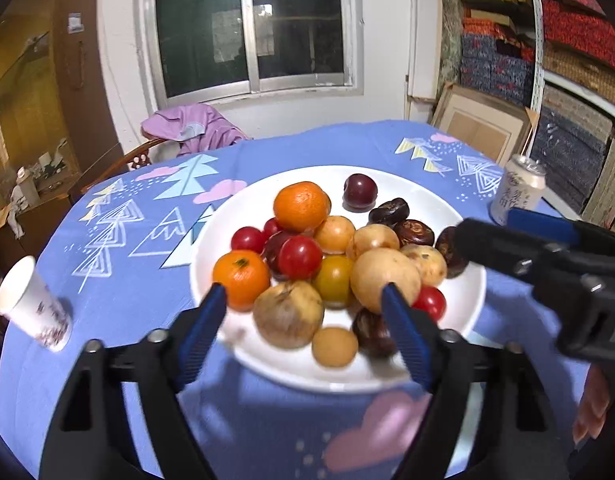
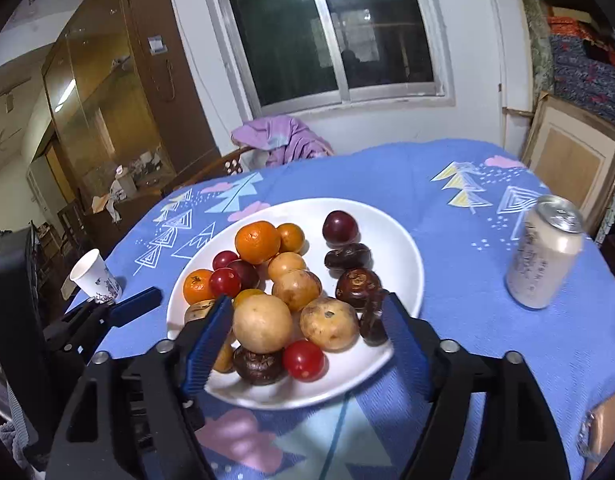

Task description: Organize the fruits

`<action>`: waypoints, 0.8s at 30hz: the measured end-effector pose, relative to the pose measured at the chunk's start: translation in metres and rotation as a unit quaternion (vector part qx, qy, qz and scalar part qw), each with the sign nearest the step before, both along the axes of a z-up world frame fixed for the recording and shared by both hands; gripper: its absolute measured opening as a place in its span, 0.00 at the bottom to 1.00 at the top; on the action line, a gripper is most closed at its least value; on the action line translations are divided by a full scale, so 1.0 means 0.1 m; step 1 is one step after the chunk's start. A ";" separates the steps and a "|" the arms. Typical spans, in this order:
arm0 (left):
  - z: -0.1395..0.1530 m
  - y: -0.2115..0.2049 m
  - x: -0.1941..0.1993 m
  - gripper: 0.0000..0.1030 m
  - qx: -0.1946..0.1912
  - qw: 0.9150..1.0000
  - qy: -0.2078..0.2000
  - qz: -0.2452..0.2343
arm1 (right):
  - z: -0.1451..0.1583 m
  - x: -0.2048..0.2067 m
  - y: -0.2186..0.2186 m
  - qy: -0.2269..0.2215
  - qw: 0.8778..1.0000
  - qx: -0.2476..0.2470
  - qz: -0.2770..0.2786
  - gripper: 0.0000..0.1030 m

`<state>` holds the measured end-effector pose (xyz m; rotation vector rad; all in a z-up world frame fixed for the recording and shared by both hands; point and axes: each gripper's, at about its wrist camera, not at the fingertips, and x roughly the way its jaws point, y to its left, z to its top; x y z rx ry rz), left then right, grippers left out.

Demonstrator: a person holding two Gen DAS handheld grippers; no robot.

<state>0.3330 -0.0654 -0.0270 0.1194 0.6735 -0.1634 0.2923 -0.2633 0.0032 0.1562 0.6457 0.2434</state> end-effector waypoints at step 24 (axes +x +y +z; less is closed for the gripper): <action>0.09 0.10 -1.16 0.96 -0.022 1.000 -0.005 -0.001 | -0.10 -0.87 -0.18 -0.037 0.996 -0.025 -0.072 0.97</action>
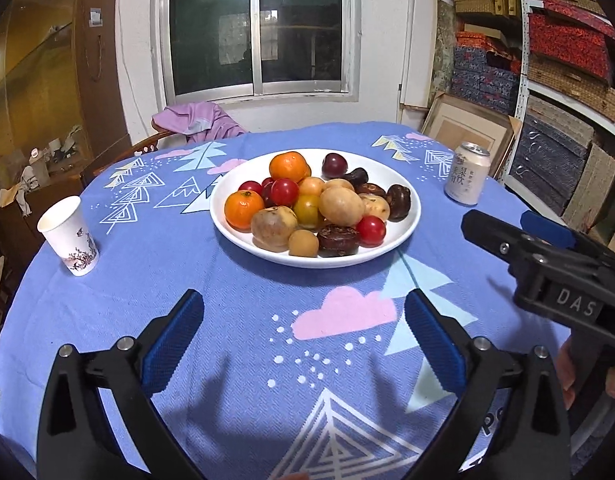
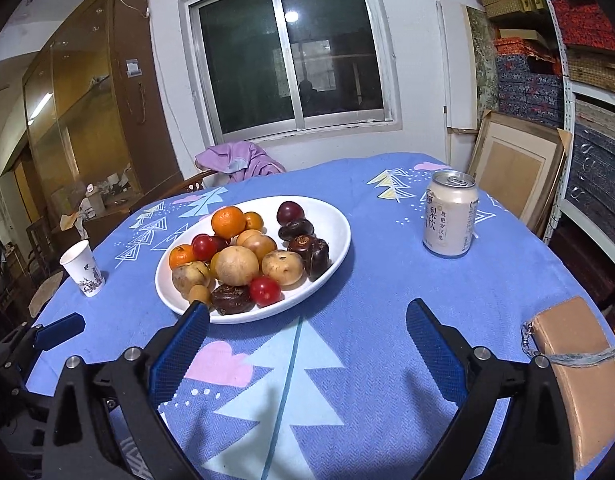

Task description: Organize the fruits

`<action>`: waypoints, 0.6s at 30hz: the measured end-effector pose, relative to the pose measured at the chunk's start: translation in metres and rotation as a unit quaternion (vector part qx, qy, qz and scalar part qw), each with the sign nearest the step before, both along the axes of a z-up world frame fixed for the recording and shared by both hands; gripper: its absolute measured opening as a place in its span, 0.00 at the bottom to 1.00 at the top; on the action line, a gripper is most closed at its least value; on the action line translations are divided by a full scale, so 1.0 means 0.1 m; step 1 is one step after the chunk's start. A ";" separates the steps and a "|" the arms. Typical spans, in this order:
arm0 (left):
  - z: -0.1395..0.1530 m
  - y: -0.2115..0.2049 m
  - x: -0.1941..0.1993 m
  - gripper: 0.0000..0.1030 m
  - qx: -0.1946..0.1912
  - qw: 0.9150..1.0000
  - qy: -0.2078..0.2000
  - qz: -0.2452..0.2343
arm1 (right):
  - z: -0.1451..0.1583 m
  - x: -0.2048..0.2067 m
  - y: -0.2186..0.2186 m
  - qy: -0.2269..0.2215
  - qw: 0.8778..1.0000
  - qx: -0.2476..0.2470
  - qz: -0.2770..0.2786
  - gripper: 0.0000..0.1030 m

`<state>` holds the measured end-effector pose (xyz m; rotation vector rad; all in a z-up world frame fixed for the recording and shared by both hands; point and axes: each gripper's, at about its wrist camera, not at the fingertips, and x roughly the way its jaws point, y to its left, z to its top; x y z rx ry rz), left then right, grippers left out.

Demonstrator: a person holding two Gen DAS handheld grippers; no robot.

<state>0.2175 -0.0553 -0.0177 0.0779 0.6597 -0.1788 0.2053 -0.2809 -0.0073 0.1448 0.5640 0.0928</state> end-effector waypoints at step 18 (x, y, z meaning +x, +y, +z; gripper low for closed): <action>0.02 -0.01 -0.06 0.96 0.005 1.000 -0.017 0.021 | -0.01 0.01 0.01 0.007 1.000 0.003 0.000 0.97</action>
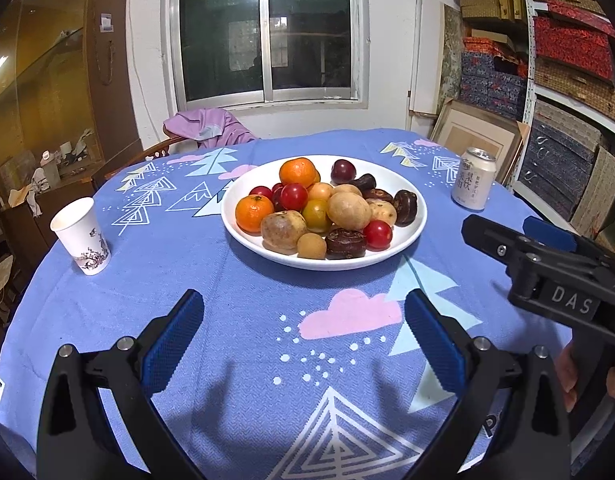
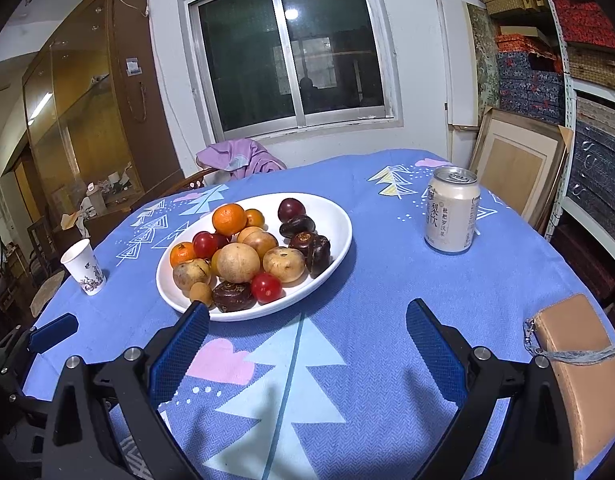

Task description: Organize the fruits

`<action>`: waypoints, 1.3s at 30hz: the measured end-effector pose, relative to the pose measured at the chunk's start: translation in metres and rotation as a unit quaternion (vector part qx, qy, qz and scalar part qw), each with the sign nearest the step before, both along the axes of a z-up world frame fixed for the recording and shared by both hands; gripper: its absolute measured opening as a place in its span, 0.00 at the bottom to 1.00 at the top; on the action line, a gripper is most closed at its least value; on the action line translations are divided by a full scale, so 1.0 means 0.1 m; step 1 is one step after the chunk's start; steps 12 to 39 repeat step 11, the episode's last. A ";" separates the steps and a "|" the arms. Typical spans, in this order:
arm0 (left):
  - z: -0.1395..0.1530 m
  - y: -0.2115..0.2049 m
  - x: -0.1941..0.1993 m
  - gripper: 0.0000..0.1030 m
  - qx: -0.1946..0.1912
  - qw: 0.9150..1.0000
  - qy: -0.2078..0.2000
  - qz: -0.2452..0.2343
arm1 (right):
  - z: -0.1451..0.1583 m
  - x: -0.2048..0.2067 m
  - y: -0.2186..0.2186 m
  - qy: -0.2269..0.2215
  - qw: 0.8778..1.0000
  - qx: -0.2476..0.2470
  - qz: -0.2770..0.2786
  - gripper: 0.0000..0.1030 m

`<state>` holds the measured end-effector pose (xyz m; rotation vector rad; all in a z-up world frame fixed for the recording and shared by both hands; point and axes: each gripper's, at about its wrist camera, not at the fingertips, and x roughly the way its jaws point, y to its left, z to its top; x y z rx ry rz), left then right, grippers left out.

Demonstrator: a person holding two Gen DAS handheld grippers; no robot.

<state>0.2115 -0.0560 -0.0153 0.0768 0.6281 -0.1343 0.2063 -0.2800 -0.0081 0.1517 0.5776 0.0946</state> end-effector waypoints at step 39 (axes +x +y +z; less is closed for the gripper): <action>-0.02 0.00 0.03 0.96 -0.002 1.000 0.010 -0.009 | 0.00 0.00 0.00 -0.001 1.000 0.001 0.000 0.97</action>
